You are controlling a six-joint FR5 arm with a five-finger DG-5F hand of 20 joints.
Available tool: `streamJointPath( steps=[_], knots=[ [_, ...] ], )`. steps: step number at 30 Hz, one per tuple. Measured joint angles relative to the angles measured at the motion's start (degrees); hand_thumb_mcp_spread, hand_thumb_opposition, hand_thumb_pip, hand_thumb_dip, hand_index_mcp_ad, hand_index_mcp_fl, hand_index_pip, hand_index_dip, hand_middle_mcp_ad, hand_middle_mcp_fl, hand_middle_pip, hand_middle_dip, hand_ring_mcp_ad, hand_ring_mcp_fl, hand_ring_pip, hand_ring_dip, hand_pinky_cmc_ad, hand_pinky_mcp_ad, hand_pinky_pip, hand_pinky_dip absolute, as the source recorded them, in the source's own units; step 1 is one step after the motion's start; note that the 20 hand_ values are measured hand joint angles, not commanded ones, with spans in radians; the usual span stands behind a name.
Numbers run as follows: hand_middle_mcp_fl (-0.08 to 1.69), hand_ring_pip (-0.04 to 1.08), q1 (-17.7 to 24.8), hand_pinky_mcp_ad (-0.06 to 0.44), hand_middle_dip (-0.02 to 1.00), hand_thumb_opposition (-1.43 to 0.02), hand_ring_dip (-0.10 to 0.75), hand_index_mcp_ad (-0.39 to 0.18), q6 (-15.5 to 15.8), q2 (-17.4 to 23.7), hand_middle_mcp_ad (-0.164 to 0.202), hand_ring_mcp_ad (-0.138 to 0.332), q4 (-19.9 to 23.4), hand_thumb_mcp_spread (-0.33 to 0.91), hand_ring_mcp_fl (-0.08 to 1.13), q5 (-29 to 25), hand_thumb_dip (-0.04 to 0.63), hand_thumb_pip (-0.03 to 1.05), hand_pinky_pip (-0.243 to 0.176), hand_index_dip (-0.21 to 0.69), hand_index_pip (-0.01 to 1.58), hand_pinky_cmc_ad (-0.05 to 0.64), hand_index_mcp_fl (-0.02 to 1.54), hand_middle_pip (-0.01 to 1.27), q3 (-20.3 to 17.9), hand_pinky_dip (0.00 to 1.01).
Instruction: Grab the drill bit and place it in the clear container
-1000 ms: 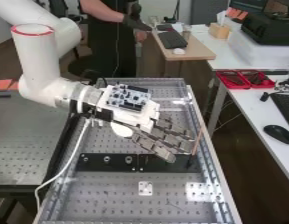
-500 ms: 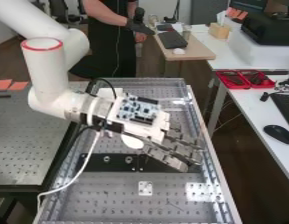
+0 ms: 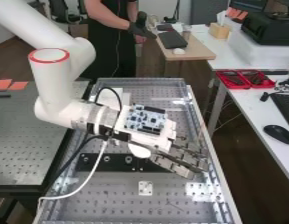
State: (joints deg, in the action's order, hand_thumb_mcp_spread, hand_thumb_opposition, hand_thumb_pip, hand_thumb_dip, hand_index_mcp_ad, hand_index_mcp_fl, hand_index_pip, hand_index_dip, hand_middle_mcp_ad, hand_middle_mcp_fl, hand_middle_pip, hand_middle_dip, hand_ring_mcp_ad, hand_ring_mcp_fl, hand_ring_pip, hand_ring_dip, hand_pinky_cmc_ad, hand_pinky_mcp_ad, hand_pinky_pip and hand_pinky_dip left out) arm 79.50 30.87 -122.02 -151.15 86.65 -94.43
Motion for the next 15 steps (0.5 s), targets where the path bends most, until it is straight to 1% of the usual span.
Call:
streamJointPath(
  steps=[5,10,11,13,15],
  knots=[
    [0.14,0.09,-0.3,0.15,0.12,-0.88,0.002,-0.002,-0.2,-0.7,0.012,0.126,0.1,0.47,0.02,0.5,0.283,0.62,-0.089,0.365,1.5,0.278,0.14,0.14,0.4,0.18],
    [0.14,0.09,-0.5,0.148,0.12,-0.89,0.002,-0.002,-0.4,-1.5,0.012,0.126,0.3,0.5,0.02,0.8,0.283,0.6,-0.089,0.346,1.5,0.278,0.17,0.14,0.8,0.18],
    [0.14,0.09,-0.6,0.148,0.12,-0.89,0.002,-0.005,-0.5,-1.7,0.014,0.126,0.3,0.5,0.02,0.9,0.283,0.6,-0.089,0.33,1.49,0.295,0.17,0.14,0.9,0.18],
    [0.19,0.09,-0.6,0.15,0.12,-0.89,0.002,-0.005,-0.5,-1.9,0.012,0.126,0.2,0.5,0.02,1.1,0.283,0.6,-0.089,0.328,1.49,0.297,0.18,0.14,1.2,0.18],
    [0.19,0.09,-0.8,0.15,0.12,-0.89,0.002,-0.005,-0.5,-2.3,0.012,0.126,0.1,0.5,0.02,1.3,0.283,0.6,-0.089,0.323,1.49,0.297,0.19,0.14,1.5,0.18]
  ],
)
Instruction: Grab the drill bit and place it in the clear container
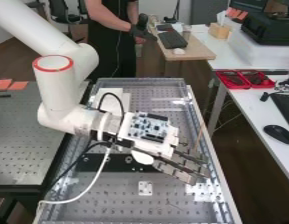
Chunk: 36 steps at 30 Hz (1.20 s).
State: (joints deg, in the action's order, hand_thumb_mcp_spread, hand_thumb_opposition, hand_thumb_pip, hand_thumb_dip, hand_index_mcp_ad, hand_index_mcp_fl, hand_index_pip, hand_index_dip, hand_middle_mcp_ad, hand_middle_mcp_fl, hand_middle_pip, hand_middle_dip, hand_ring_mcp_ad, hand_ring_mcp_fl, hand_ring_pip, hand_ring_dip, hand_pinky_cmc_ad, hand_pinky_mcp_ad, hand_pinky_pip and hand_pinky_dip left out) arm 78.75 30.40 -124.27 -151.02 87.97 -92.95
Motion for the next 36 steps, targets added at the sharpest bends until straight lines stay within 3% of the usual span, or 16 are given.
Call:
streamJointPath(
  steps=[10,15,29,36],
  knots=[
    [0.19,0.09,-0.3,0.138,0.13,-0.89,0.002,-0.003,0.2,-0.9,0.012,0.129,-0.3,0.5,0.02,1.2,0.283,0.6,-0.089,0.314,1.47,0.295,0.22,0.14,1.0,0.18],
    [0.19,0.09,-0.4,0.136,0.13,-0.89,0.002,-0.037,0.3,-1.5,0.012,0.129,-0.6,0.51,0.04,1.8,0.286,0.6,-0.091,0.314,1.49,0.316,0.25,0.14,1.7,0.18],
    [0.2,0.09,-0.8,0.131,0.12,-0.89,0.002,-0.054,0.8,-2.1,0.012,0.127,-1.1,0.55,0.03,2.8,0.283,0.58,-0.082,0.316,1.54,0.316,0.34,0.14,2.5,0.18],
    [0.2,0.09,-0.8,0.133,0.13,-0.89,0.002,-0.054,0.8,-1.9,0.012,0.127,-1.3,0.57,0.03,3.1,0.283,0.57,-0.075,0.316,1.49,0.312,0.26,0.13,2.6,0.18]
  ],
)
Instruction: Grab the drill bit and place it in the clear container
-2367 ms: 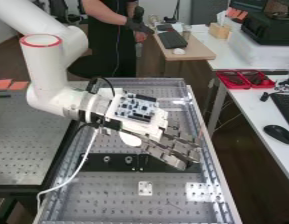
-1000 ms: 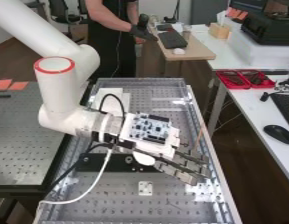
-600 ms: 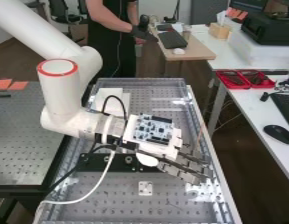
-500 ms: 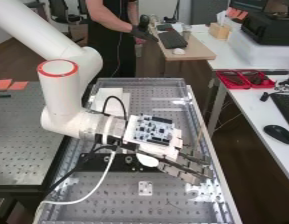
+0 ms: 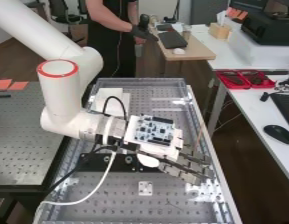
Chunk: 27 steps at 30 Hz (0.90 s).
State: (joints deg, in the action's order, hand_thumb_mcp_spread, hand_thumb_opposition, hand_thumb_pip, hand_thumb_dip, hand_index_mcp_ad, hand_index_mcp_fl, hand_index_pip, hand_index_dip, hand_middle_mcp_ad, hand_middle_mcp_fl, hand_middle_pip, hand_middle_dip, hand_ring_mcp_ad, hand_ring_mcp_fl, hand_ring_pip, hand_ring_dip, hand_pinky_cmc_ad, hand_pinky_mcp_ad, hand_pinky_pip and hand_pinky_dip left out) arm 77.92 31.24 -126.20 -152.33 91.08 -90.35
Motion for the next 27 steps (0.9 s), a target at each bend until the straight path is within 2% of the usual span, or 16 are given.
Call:
streamJointPath(
  steps=[14,27],
  knots=[
    [0.2,0.09,0.1,0.133,0.14,-0.89,0.002,-0.054,0.6,0.5,0.012,0.127,0.2,0.53,0.03,0.4,0.283,0.58,-0.077,0.281,1.43,0.312,0.2,0.14,-0.7,0.18],
    [0.22,0.09,-0.3,0.129,0.14,-0.89,0.002,-0.052,1.5,-0.1,0.012,0.127,0.2,0.52,0.03,1.3,0.286,0.58,-0.077,0.274,1.43,0.312,0.25,0.14,-0.5,0.18]
  ],
)
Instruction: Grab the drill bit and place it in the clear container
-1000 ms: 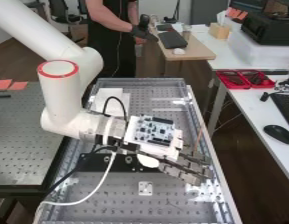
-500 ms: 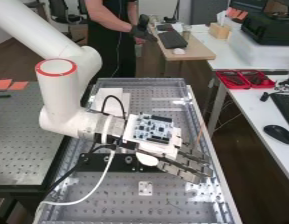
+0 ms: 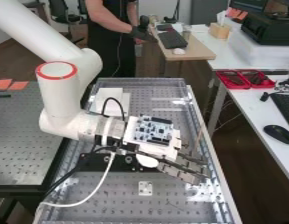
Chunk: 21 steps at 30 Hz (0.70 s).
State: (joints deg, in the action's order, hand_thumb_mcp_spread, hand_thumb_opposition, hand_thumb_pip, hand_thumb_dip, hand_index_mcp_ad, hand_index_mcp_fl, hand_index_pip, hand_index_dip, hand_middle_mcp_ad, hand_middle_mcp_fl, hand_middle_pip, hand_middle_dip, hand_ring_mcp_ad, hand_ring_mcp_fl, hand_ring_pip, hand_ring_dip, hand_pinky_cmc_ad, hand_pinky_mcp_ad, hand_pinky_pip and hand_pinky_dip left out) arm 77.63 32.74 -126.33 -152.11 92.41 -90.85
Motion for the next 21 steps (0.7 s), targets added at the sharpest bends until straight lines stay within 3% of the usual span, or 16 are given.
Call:
streamJointPath(
  steps=[21],
  knots=[
    [0.22,0.09,-0.6,0.129,0.14,-0.89,0.002,-0.052,0.8,-0.9,0.012,0.126,-0.7,0.53,0.04,1.4,0.283,0.58,-0.077,0.278,1.5,0.33,0.31,0.14,1.5,0.18]
  ],
)
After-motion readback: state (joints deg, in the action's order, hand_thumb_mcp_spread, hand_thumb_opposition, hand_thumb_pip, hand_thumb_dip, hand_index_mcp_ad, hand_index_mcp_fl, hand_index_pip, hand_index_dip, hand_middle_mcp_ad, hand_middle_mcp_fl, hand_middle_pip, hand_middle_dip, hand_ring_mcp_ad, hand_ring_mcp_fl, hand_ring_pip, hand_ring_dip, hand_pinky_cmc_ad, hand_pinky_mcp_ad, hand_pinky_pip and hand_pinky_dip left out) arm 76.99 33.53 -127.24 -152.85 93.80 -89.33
